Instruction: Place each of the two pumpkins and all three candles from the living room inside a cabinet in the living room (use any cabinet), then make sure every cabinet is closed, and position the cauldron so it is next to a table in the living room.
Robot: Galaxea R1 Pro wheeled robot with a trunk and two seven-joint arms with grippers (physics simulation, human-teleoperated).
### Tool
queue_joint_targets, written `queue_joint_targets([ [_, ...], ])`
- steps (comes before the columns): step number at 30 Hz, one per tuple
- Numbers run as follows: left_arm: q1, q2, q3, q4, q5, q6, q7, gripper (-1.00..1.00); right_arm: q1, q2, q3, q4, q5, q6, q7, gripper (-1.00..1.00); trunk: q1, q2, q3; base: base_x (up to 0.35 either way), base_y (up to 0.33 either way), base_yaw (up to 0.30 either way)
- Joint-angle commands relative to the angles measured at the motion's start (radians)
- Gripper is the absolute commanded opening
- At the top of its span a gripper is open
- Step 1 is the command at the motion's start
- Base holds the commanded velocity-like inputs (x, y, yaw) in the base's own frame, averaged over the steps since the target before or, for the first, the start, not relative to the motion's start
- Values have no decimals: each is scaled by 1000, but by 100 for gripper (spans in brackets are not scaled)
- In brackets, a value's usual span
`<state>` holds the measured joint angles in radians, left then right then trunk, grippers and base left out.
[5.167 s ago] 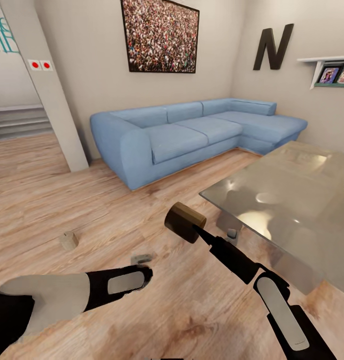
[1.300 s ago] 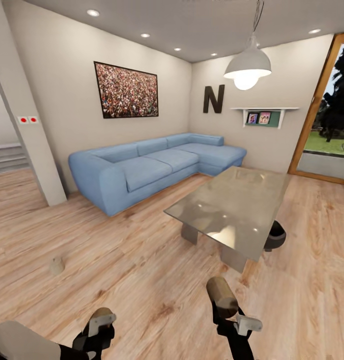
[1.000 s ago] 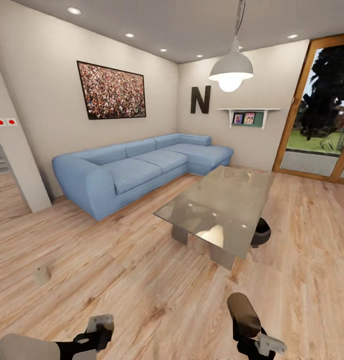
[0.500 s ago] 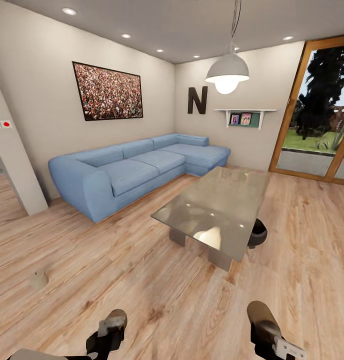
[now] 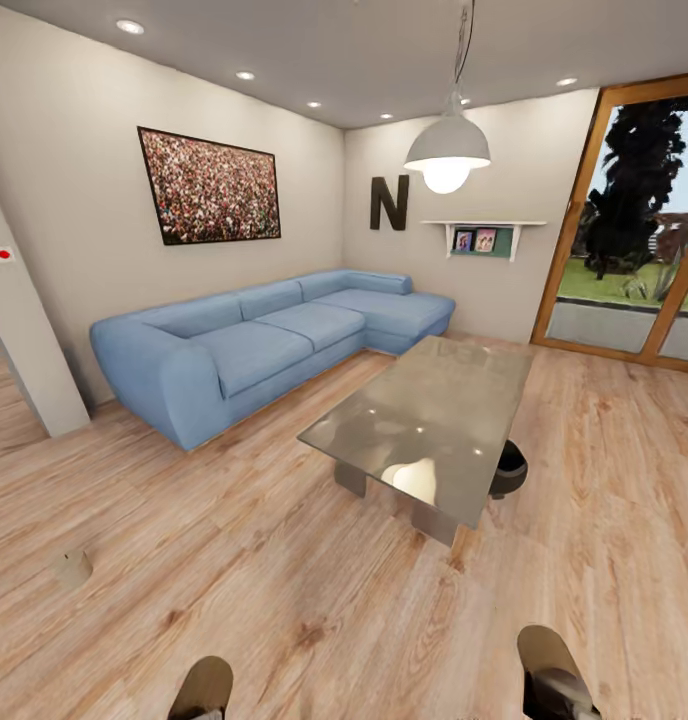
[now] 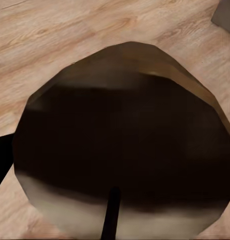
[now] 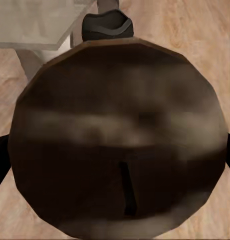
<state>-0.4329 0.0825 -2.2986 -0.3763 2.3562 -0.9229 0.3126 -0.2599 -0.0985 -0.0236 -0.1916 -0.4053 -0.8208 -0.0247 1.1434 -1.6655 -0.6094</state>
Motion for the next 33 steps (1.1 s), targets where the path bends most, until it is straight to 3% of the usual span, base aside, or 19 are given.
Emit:
queue_joint_targets([
  [1, 5, 1, -8, -3, 0, -5, 10, -100, -1, -3, 8, 64, 14, -99, -2, -100, -4, 7, 2, 0, 0, -227],
  [3, 10, 3, -8, -3, 0, -5, 13, -100, -1, -6, 8, 143, 14, -196, -2, -100, -8, 14, 5, 0, 0, -242],
  [8, 12, 3, -8, -5, 0, -5, 9, -100, -1, -3, 12, 184, 16, -226, 1, -100, -8, 14, 5, 0, 0, -273],
  [10, 12, 5, -8, -5, 0, -5, 11, -100, -1, 12, 12, 190, 17, -226, 2, -100, -8, 14, 6, 0, 0, -287],
  [12, 12, 8, -8, -5, 0, 2, 12, -100, -1, 45, 12, 197, 18, -226, 2, -100, -8, 14, 6, 0, -45, -290],
  [15, 13, 3, -8, -6, 0, 26, 11, -100, -1, 55, 11, 199, 19, -226, 2, -100, -8, 14, 7, 0, -181, -290],
  [21, 13, -19, -9, 1, 0, 209, 3, -100, -1, 60, 13, 199, 18, -226, 3, -100, -8, 14, 8, 0, -293, -293],
  [26, 13, -42, -9, 52, 0, 351, 2, -100, -1, 58, 15, 190, 18, -112, 4, -100, -8, 14, 8, 0, -312, -296],
  [27, 13, -50, -9, 80, 0, 457, 1, -100, -1, 59, 16, 189, 19, -97, 5, -100, -8, 14, 8, 0, -335, -296],
  [29, 13, -57, -9, 98, 0, 519, 0, -100, -1, 59, 16, 189, 19, -95, 5, -100, -8, 14, 8, 0, -339, -296],
  [33, 13, -65, -9, 116, 0, 567, -12, -100, -1, 58, 10, 190, 13, -82, 0, -100, -8, 14, 8, 29, -342, -296],
])
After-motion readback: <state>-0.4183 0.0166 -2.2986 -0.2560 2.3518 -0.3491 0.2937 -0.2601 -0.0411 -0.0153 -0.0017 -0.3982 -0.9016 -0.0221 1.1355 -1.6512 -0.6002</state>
